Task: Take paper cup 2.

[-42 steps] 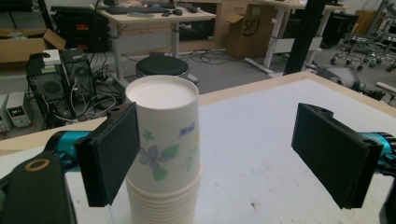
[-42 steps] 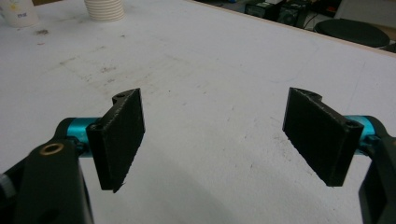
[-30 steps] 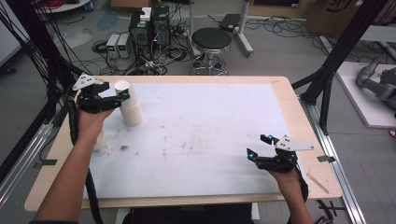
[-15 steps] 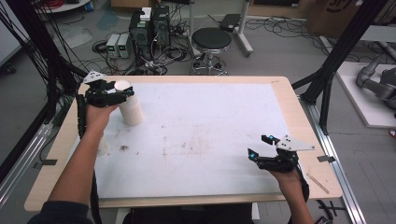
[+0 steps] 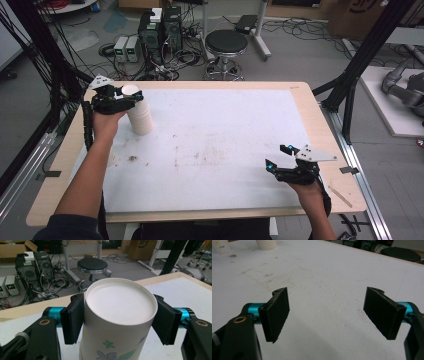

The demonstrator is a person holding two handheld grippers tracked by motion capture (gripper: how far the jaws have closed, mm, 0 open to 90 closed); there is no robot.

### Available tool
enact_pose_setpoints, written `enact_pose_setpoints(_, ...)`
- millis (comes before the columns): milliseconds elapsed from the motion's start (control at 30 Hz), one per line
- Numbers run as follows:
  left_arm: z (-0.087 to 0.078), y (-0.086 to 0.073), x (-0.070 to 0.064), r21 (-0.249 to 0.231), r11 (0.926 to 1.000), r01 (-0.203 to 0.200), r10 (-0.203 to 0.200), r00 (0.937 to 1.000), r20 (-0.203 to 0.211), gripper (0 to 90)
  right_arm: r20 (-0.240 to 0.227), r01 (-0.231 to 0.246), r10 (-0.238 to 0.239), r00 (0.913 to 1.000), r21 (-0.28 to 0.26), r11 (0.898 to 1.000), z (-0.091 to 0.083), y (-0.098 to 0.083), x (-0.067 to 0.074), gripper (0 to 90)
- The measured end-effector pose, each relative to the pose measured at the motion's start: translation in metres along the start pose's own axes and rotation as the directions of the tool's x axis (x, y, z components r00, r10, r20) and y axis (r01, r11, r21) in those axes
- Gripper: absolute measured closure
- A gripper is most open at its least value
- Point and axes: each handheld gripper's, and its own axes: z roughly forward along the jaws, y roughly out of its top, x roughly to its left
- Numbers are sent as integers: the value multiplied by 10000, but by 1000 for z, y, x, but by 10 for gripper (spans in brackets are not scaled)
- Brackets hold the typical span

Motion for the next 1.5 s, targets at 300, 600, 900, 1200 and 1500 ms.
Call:
enact_pose_setpoints(300,-15,17,-5,-700,9973,-218,219,9998,-1,337,-31,14,-14,10000,20,10000,1,0,1,214)
enact_pose_setpoints(600,-38,35,-9,-1490,9877,-473,466,9989,-83,341,-48,-24,24,10000,19,10000,0,1,2,214)
enact_pose_setpoints(900,-63,48,-26,-2369,9666,-978,1015,9948,33,345,-133,38,-37,9999,55,10000,1,2,5,214)
enact_pose_setpoints(1200,-79,45,-44,-2662,9571,-1144,1274,9913,320,351,-156,106,-105,9998,52,9999,1,3,7,214)
enact_pose_setpoints(1500,-78,22,-69,-2596,9632,-697,1248,9713,2024,348,-284,106,-103,9995,96,9999,4,3,9,214)
